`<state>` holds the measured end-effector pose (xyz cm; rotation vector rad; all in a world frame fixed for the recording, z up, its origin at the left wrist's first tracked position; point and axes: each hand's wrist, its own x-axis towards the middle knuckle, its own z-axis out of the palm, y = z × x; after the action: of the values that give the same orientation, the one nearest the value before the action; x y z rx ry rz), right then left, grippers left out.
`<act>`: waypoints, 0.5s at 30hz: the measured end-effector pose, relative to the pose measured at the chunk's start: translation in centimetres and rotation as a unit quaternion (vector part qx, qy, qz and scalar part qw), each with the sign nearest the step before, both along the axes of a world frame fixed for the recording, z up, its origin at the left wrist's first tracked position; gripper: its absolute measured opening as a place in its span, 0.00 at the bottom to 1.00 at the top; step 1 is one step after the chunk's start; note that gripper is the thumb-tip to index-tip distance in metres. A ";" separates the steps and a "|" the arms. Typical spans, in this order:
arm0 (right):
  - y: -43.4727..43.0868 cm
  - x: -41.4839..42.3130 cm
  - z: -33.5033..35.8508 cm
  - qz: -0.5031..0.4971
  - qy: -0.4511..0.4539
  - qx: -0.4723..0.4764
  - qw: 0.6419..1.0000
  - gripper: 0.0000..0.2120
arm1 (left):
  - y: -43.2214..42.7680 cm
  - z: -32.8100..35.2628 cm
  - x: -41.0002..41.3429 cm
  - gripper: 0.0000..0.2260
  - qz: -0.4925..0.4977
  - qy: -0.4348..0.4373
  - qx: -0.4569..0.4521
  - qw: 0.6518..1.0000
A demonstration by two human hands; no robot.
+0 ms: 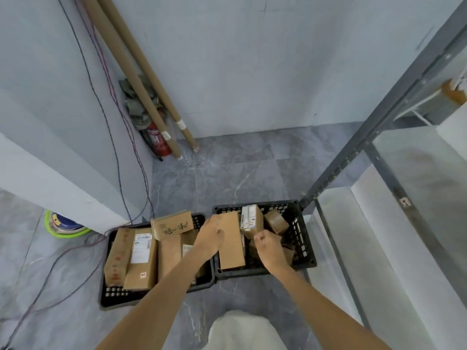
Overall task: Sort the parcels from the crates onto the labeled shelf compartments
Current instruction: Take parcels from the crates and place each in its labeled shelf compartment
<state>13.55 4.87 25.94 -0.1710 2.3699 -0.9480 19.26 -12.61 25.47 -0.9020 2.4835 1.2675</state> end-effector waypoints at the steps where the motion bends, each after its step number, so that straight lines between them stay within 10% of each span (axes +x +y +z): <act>1: -0.4 -0.5 -2.3 -0.002 -0.007 0.006 1.000 0.12 | -0.2 -2.4 -0.4 0.20 0.007 -0.006 0.007 1.000; 15: -4.0 -4.8 -30.8 -0.006 -0.175 0.038 0.984 0.23 | 1.1 -31.6 -3.8 0.32 0.129 -0.146 0.115 0.974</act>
<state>8.79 0.86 -4.86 0.0384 2.0789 -0.8169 15.43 -11.49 -6.18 -1.2753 1.9972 1.3505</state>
